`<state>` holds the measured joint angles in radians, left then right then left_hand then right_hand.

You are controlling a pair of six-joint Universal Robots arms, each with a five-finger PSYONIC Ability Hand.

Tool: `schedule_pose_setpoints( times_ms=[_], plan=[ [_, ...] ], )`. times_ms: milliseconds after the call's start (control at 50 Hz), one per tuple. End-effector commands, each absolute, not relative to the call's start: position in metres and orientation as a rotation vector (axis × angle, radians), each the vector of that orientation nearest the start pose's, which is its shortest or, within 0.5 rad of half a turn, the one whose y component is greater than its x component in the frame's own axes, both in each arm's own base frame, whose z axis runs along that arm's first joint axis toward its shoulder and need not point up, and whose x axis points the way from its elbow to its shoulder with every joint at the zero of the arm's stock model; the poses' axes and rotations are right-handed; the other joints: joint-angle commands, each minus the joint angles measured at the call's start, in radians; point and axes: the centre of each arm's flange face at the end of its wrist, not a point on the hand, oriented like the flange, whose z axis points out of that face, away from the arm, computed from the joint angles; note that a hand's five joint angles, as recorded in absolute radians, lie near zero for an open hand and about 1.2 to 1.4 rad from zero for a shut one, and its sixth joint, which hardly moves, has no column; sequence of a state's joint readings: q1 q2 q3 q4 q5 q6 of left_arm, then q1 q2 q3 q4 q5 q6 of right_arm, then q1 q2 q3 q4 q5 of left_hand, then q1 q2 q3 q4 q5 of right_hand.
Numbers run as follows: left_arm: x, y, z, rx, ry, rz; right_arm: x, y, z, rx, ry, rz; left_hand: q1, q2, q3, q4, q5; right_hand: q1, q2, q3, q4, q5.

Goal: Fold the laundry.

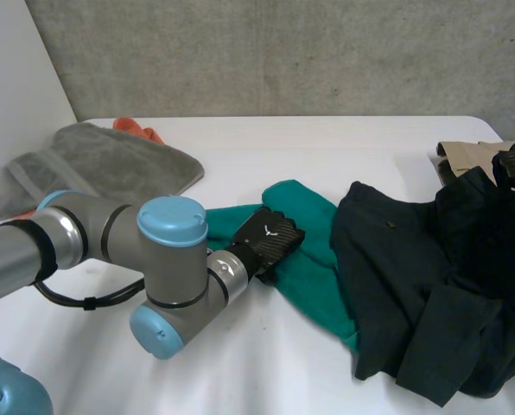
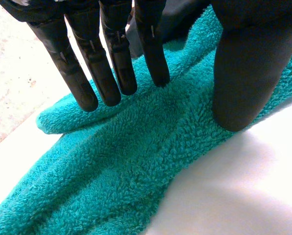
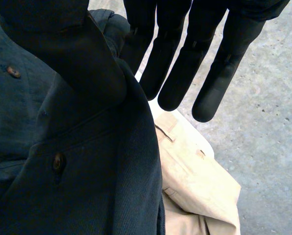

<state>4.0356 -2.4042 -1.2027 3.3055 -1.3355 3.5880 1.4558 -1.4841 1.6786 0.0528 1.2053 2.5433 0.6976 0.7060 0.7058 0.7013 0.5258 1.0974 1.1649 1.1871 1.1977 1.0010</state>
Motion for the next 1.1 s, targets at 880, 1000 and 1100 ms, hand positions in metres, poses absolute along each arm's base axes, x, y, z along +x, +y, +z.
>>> schedule_pose_setpoints(
  times_ms=[880,1000,1100],
  plan=[
    [-0.133,-0.49,0.273,0.254,1.465,-2.261,0.166,-0.288,0.233,-1.08,2.329,-1.924,-0.522,-0.53,-0.53,-0.526,-0.525,0.299,0.231,0.209,0.199,0.221],
    [-0.173,-0.462,0.241,0.437,1.587,-2.297,0.171,-0.283,0.231,-1.095,2.316,-1.907,-0.523,-0.531,-0.531,-0.527,-0.526,0.299,0.231,0.209,0.199,0.221],
    [-0.206,-0.427,0.248,0.515,1.633,-2.333,0.177,-0.279,0.232,-1.111,2.292,-1.905,-0.523,-0.531,-0.531,-0.527,-0.526,0.299,0.231,0.209,0.199,0.221]
  ],
)
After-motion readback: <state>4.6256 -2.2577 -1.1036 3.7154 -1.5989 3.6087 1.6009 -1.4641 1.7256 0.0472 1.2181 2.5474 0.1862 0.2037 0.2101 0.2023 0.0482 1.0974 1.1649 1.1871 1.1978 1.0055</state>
